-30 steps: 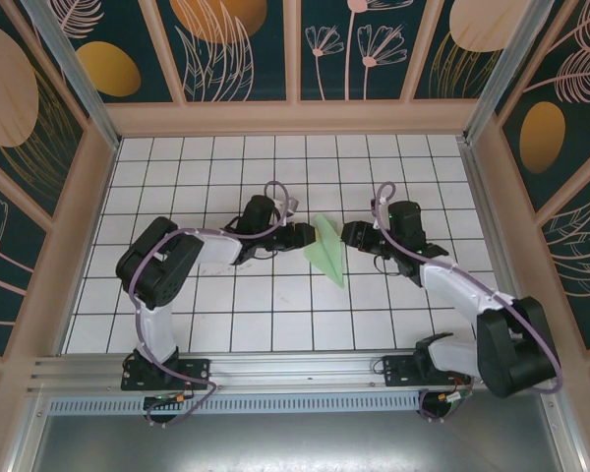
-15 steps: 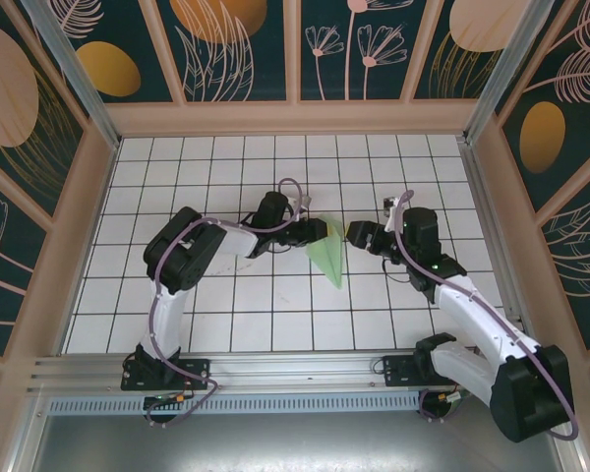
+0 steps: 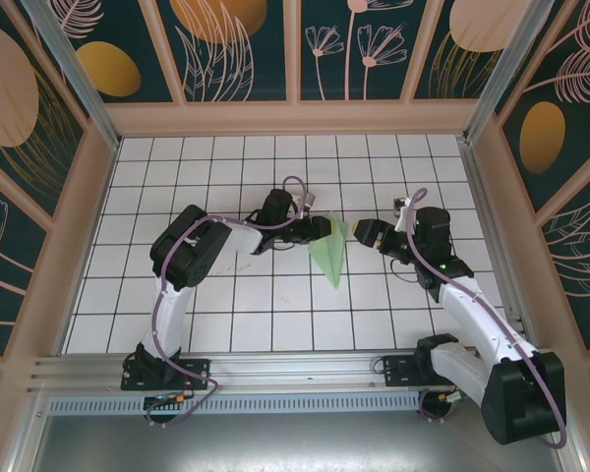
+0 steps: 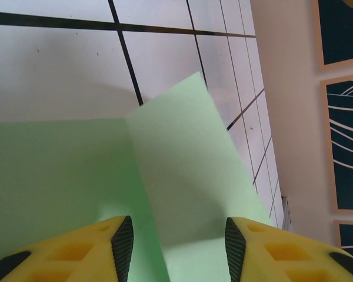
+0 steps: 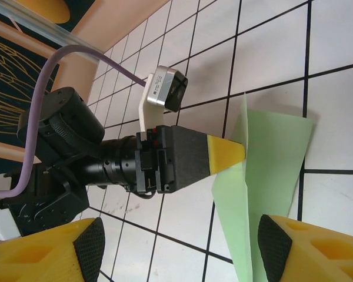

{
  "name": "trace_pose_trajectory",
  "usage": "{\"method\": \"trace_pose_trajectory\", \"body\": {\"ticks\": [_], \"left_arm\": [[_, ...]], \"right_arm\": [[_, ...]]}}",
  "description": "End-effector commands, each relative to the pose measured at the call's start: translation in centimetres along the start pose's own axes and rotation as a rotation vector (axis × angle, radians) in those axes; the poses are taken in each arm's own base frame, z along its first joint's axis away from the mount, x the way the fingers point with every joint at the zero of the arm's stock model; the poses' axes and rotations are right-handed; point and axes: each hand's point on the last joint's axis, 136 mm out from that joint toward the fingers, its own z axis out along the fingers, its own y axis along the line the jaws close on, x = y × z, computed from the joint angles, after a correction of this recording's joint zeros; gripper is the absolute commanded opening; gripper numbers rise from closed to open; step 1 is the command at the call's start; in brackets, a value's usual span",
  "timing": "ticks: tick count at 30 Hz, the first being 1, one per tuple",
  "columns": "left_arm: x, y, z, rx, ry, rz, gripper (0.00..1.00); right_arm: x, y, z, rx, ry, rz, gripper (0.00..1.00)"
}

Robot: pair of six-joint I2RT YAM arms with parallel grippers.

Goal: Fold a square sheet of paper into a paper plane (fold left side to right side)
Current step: Turn over the paper at the center of the table.

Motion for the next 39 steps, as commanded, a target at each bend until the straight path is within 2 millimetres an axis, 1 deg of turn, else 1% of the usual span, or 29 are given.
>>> {"method": "trace_pose_trajectory", "body": {"ticks": [1,5,11,14,15,17,23,29,36,39], "left_arm": [[1.1,1.6,1.0,-0.038,0.044,-0.016,0.49],[0.8,0.9,1.6,-0.012,0.055,-0.006,0.47],[0.5,0.0,2.5,0.029,0.066,0.005,0.42],[0.5,-1.1,2.6,0.073,0.075,0.019,0.40],[0.6,-1.3,2.6,0.081,0.076,0.024,0.41],[0.7,-1.9,2.5,0.090,0.079,0.043,0.46],[0.8,-3.0,1.4,0.088,0.070,0.080,0.47],[1.2,-3.4,1.3,0.071,0.077,0.093,0.48],[1.7,-2.5,1.7,-0.017,0.097,0.105,0.50],[2.1,-2.7,2.1,-0.012,0.111,0.105,0.51]], "right_arm": [[0.5,0.0,-0.2,-0.020,0.009,0.005,0.72],[0.7,0.0,-0.2,-0.037,0.017,0.014,0.73],[1.1,0.4,-0.3,-0.069,0.030,0.026,0.78],[1.1,0.4,-0.3,-0.068,0.035,0.024,0.80],[1.1,0.4,-0.3,-0.067,0.035,0.024,0.80],[1.1,0.4,-0.3,-0.067,0.035,0.022,0.80],[1.4,0.1,-0.2,-0.059,0.039,0.030,0.81],[1.7,-0.4,-0.2,-0.037,0.045,0.044,0.81],[1.6,-0.4,-0.3,-0.035,0.045,0.043,0.82],[1.6,-0.4,-0.3,-0.036,0.044,0.041,0.82]]}}
